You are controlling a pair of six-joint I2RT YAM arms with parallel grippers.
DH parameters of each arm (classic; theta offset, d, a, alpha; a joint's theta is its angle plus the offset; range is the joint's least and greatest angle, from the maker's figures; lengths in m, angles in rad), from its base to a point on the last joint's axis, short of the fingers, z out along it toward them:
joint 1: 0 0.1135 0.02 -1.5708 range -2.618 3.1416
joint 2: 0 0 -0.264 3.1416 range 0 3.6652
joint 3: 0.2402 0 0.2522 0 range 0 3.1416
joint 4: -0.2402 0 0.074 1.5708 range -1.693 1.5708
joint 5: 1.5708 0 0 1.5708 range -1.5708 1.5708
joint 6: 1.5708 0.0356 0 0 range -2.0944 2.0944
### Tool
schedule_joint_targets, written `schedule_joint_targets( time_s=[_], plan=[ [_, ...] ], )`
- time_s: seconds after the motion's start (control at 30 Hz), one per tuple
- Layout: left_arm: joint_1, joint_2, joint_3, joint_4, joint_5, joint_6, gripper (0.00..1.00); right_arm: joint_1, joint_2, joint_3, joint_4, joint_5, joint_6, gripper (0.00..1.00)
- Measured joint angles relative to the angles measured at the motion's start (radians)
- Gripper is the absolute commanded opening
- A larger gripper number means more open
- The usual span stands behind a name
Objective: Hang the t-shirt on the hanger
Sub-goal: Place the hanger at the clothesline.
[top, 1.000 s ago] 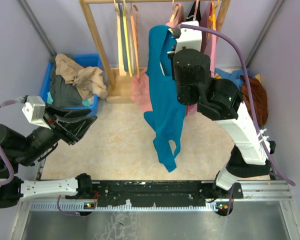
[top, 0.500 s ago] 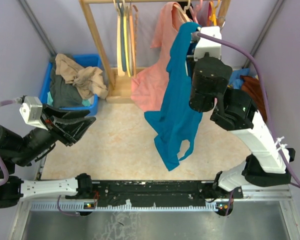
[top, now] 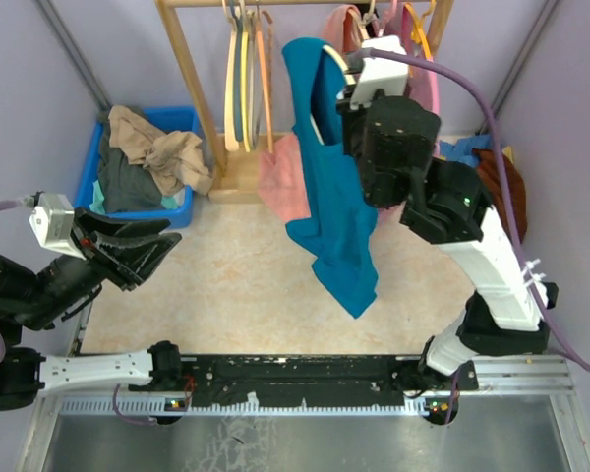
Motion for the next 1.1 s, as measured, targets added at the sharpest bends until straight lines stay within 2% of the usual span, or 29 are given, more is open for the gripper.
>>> schedule_joint_targets(
  time_s=[0.1,0.23,0.4,0.6,0.73,0.9,1.1],
  plan=[
    [0.000,-0.012,0.000,-0.010,0.000,-0.003,0.44,0.000,0.048,0.015,-0.007,-0.048,0.009,0.00],
    [0.000,-0.022,0.003,-0.022,-0.001,-0.007,0.44,-0.004,0.171,0.129,-0.014,-0.070,-0.003,0.00],
    [0.000,-0.023,0.005,-0.029,-0.001,-0.010,0.44,-0.073,0.257,0.170,-0.023,-0.157,0.010,0.00],
    [0.000,-0.024,0.006,-0.034,-0.006,-0.010,0.44,-0.207,0.250,0.113,0.018,-0.290,0.031,0.00],
    [0.000,-0.024,0.006,-0.035,-0.011,-0.010,0.44,-0.265,0.277,0.182,0.002,-0.354,0.045,0.00],
    [0.000,-0.027,0.008,-0.042,-0.021,-0.009,0.44,-0.305,0.289,0.203,0.019,-0.384,0.045,0.00],
    [0.000,-0.034,0.015,-0.050,-0.031,-0.009,0.44,-0.311,0.270,0.125,0.038,-0.372,0.045,0.00]
  ],
)
